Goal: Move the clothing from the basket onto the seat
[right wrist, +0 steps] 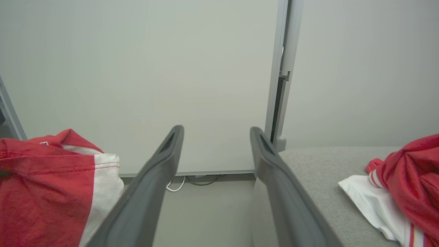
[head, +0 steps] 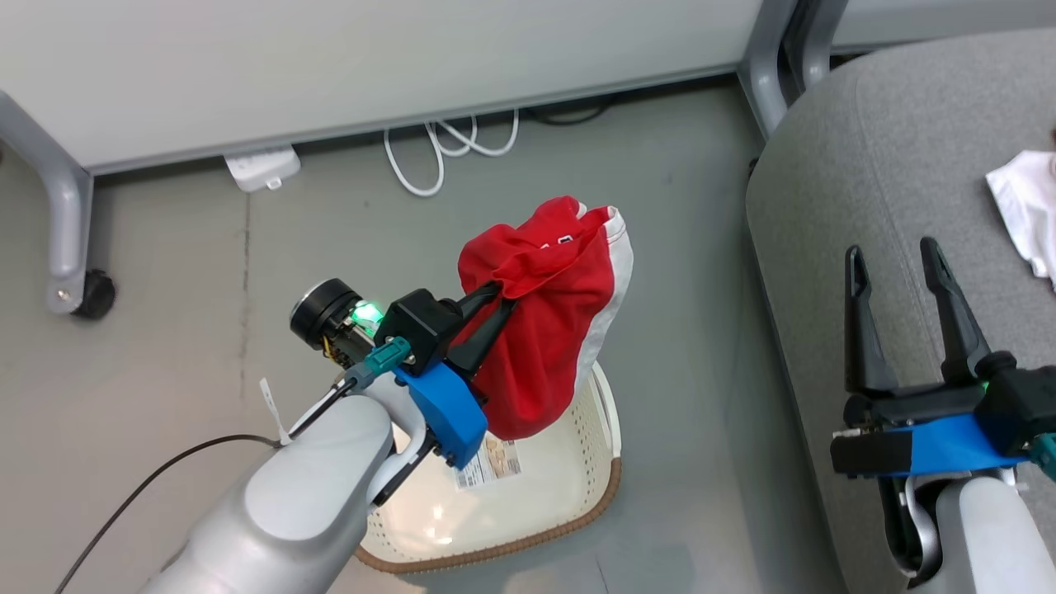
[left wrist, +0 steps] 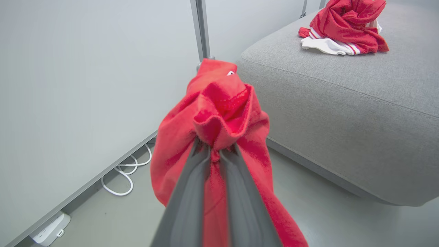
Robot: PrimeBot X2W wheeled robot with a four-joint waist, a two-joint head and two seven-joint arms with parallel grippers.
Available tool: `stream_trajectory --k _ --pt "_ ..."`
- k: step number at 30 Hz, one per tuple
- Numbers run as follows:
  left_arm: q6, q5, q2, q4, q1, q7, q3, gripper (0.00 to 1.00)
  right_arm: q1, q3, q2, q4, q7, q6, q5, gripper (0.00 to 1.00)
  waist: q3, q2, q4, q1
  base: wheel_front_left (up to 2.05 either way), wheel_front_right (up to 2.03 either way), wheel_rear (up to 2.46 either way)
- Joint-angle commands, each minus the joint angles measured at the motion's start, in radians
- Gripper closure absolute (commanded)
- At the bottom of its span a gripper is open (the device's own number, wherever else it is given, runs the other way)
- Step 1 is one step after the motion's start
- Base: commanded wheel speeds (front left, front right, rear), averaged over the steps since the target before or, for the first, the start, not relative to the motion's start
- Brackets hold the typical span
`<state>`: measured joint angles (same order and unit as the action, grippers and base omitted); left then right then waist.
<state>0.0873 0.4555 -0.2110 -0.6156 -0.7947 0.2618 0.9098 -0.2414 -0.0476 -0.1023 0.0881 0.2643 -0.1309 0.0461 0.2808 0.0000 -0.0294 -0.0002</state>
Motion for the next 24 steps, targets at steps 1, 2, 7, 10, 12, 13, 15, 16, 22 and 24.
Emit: stream_trajectory --k 1,2,7,10,12,13,15,16,22,24 --pt "-0.003 -0.006 0.004 0.008 0.014 0.005 -0.010 1.00 0.022 -0.001 0.001 0.004 0.000 0.000 0.008 0.00 -0.045 0.0000 0.012 0.0002 0.00 0.00 0.00" --pt "-0.004 -0.009 0.009 0.015 0.018 0.005 -0.018 1.00 0.033 0.001 0.002 0.006 0.000 0.000 0.009 0.00 -0.056 0.0000 0.013 0.0002 0.00 0.00 0.00" --pt "-0.004 -0.027 0.035 0.029 0.021 0.005 -0.041 1.00 0.080 0.009 0.008 0.016 0.000 0.000 0.010 0.00 -0.110 0.0000 0.022 0.0002 0.00 0.00 0.00" --pt "-0.002 -0.030 0.050 0.028 0.017 0.005 -0.054 1.00 0.103 0.021 0.012 0.021 0.000 0.000 0.013 0.00 -0.136 0.0000 0.026 0.0002 0.00 0.00 0.00" --pt "0.000 -0.034 0.056 0.023 0.013 0.005 -0.057 1.00 0.118 0.027 0.015 0.024 0.000 0.000 0.015 0.00 -0.151 0.0000 0.030 0.0002 0.00 0.00 0.00" --pt "0.001 -0.036 0.061 0.021 0.012 0.005 -0.057 1.00 0.127 0.031 0.017 0.026 0.000 0.000 0.015 0.00 -0.157 0.0000 0.032 0.0002 0.00 0.00 0.00" --pt "0.004 -0.036 0.067 0.019 0.010 0.005 -0.059 1.00 0.140 0.040 0.021 0.031 0.000 0.000 0.018 0.00 -0.171 0.0000 0.037 0.0002 0.00 0.00 0.00" --pt "0.004 -0.036 0.069 0.017 0.009 0.005 -0.060 1.00 0.146 0.046 0.022 0.033 0.000 0.000 0.019 0.00 -0.177 0.0000 0.039 0.0002 0.00 0.00 0.00" --pt "0.009 -0.038 0.075 0.005 0.004 0.005 -0.064 1.00 0.167 0.079 0.029 0.039 0.000 0.000 0.023 0.00 -0.199 0.0000 0.050 0.0002 0.00 0.00 0.00" --pt "0.011 -0.040 0.076 0.002 0.005 0.005 -0.065 1.00 0.166 0.093 0.030 0.039 0.000 0.000 0.024 0.00 -0.202 0.0000 0.053 0.0002 0.00 0.00 0.00"
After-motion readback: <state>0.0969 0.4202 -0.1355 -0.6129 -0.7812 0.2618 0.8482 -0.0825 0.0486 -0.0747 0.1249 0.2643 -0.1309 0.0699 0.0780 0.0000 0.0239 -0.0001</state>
